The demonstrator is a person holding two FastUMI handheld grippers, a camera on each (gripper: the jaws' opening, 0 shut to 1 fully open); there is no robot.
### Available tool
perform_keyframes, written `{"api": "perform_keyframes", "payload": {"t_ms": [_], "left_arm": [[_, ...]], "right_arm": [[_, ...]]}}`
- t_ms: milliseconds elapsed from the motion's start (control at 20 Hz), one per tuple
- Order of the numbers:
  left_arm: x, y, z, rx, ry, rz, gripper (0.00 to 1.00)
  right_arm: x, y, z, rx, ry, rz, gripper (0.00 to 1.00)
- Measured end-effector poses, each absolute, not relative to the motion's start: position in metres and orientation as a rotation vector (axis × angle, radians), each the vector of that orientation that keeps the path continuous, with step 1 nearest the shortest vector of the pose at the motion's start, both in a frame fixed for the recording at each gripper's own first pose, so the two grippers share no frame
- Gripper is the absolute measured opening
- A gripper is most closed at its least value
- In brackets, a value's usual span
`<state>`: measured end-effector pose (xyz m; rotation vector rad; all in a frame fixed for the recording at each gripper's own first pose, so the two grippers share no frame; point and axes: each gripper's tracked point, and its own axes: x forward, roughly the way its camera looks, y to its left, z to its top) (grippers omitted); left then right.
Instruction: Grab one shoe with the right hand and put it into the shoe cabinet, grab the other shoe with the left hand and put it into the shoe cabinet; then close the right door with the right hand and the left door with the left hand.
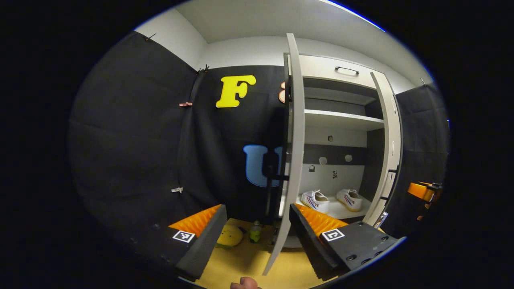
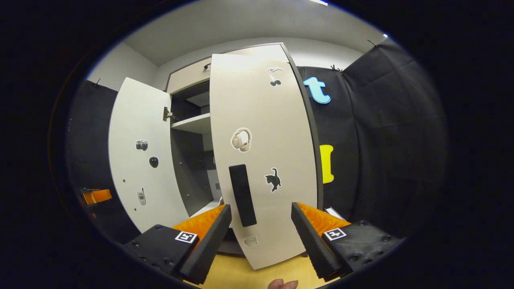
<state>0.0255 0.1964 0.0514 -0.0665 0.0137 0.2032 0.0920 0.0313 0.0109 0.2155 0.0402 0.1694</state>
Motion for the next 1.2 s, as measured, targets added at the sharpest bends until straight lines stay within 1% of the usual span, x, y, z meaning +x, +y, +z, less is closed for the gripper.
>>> {"api": "perform_keyframes", "payload": {"t_ms": [150, 450, 550, 600, 650, 800, 1200], "left_arm": [[0.042, 0.225, 0.053, -0.06, 0.009, 0.226, 0.98], [0.086, 0.252, 0.034, -0.045, 0.039, 0.244, 0.98], [0.094, 0.248, 0.03, -0.044, 0.05, 0.222, 0.98], [0.093, 0.248, 0.031, -0.041, 0.045, 0.221, 0.95], [0.093, 0.247, 0.033, -0.035, 0.042, 0.224, 0.94], [0.093, 0.244, 0.033, 0.006, 0.034, 0.239, 0.95], [0.09, 0.189, 0.031, -0.019, 0.036, 0.205, 0.94]], "right_arm": [[0.079, 0.031, 0.003, 0.16, 0.062, 0.176, 0.98], [0.066, 0.024, -0.003, 0.181, 0.098, 0.184, 0.98], [0.063, 0.018, -0.005, 0.184, 0.106, 0.181, 0.98], [0.062, 0.016, -0.004, 0.183, 0.107, 0.177, 0.98], [0.061, 0.013, -0.003, 0.183, 0.106, 0.174, 0.98], [0.061, 0.009, 0.0, 0.18, 0.106, 0.184, 0.98], [0.06, -0.003, 0.001, 0.143, 0.11, 0.189, 0.98]]}}
